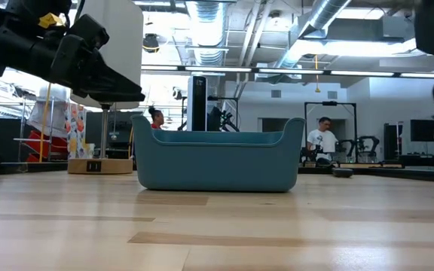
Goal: Sort batteries
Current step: Put the silver battery into the blue bin
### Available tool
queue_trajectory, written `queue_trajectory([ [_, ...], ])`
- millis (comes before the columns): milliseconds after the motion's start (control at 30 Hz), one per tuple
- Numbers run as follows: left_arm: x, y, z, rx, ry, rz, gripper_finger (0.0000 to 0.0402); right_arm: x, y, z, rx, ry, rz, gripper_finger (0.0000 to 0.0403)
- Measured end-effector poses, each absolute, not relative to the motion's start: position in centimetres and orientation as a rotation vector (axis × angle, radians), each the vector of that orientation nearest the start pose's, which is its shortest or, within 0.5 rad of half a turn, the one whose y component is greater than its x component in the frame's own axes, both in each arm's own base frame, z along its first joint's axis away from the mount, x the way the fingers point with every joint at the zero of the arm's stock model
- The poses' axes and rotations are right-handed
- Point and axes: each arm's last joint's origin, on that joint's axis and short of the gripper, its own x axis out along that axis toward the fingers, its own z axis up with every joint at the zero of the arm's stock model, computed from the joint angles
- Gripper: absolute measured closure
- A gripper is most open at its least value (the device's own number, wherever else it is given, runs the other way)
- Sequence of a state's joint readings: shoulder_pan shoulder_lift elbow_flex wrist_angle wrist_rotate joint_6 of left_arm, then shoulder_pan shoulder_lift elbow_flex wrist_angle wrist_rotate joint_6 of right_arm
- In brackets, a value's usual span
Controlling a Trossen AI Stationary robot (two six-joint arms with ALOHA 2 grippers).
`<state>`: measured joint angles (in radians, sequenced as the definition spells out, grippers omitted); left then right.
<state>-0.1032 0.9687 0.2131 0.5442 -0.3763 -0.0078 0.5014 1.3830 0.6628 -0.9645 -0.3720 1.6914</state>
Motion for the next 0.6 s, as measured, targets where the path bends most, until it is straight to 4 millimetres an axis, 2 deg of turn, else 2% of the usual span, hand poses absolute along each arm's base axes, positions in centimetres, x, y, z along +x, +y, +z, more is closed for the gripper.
queue_trajectory([
  [167, 18.3, -0.9, 17.7, 0.039, 0.201, 0.257, 0.0107, 16.0, 10.1, 15.3, 1.236, 1.621, -1.109, 0.0147],
  [300, 18.3, -1.0, 17.7, 0.034, 0.199, 0.217, 0.0107, 16.2, 10.6, 16.1, 1.325, 1.370, -1.333, 0.0147],
  [500, 18.3, -1.0, 17.8, 0.038, 0.196, 0.190, 0.0107, 18.3, 10.1, 17.8, 1.320, 1.285, -1.574, 0.0147],
  [600, 18.3, -1.1, 17.7, 0.039, 0.202, 0.182, 0.0107, 19.4, 10.4, 18.6, 1.299, 1.194, -1.586, 0.0147],
])
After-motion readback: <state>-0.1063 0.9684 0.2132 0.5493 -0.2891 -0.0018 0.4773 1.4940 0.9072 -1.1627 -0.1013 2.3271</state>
